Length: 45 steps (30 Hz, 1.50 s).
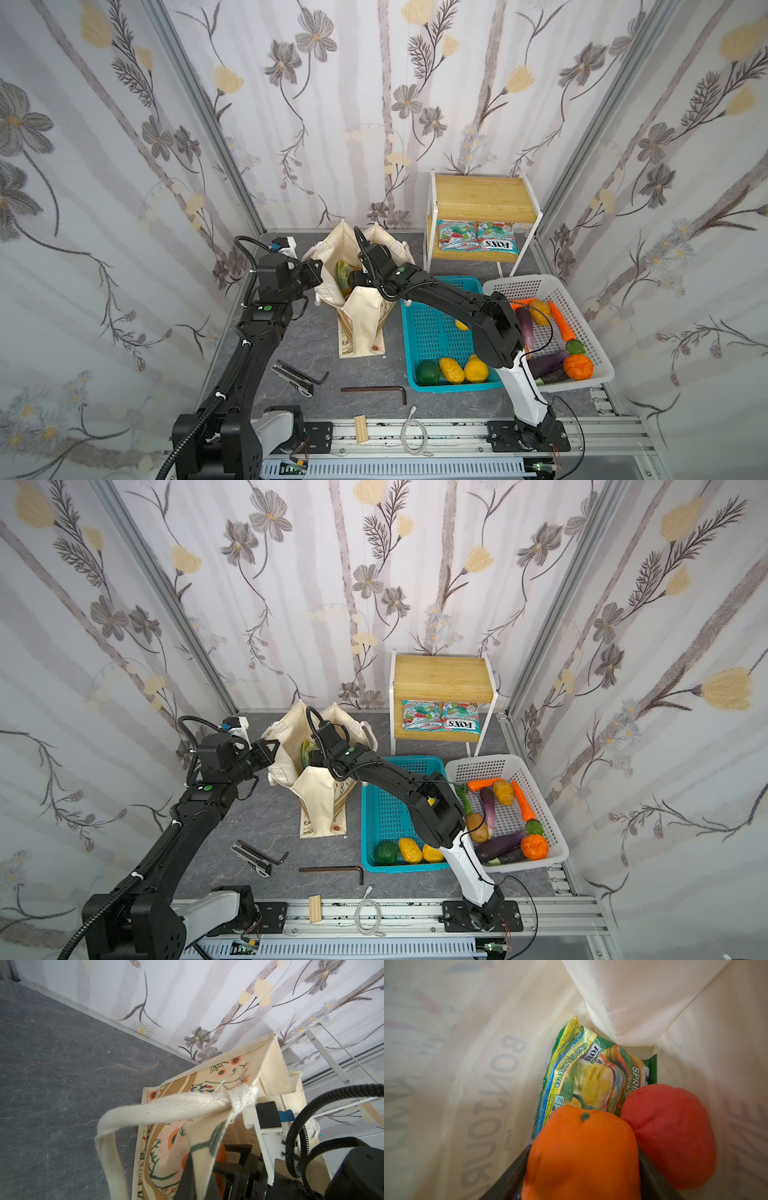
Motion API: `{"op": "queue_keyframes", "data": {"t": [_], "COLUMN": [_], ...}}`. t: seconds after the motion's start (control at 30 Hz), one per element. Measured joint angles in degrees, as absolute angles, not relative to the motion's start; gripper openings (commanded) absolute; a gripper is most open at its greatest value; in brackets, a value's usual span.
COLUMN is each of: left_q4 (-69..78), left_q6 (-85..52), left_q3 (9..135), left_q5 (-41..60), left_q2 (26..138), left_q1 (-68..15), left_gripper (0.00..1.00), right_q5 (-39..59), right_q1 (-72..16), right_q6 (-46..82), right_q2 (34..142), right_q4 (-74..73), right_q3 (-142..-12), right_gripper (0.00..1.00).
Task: Place the food into the grocery bag and tie it
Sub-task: 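Lower the pepper into the tote and open the right gripper, then raise the right gripper out of the tote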
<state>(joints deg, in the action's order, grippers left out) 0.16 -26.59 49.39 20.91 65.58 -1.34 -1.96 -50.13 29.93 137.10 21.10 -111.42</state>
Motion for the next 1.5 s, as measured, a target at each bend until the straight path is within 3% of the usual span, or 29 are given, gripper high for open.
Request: {"op": "queue_keyframes", "data": {"t": [0.23, 0.6, 0.93, 1.2, 1.4, 1.5], "left_q4": [0.2, 0.4, 0.4, 0.4, 0.3, 0.3], "left_q6": [-26.6, -26.6, -26.5, -26.5, -26.5, -26.5], "left_q3": [49.4, 49.4, 49.4, 49.4, 49.4, 49.4], "left_q5": [20.9, 20.8, 20.7, 20.7, 20.6, 20.7], "left_q2": [65.6, 65.9, 65.9, 65.6, 65.6, 65.6], "left_q1": [-1.3, -1.3, -1.3, -1.3, -1.3, -1.3], "left_gripper": [0.00, 0.00, 0.00, 0.00, 0.00, 0.00], "right_q5": [-0.6, -2.7, -14.0, -22.5, -18.8, -12.2], "right_q1": [-50.2, -50.3, -50.6, -47.9, -42.2, -40.0], "right_q6": [30.0, 30.0, 30.0, 29.9, 31.0, 33.0], "right_q2": [136.0, 124.2, 110.5, 102.1, 94.0, 90.3], "right_q4": [23.0, 24.2, 25.3, 23.9, 17.6, 11.7], "right_q3": [-111.4, -111.3, -106.6, -94.3, -79.8, -70.9], "right_gripper": [0.99, 1.00, 1.00, 1.00, 1.00, 0.97]}}
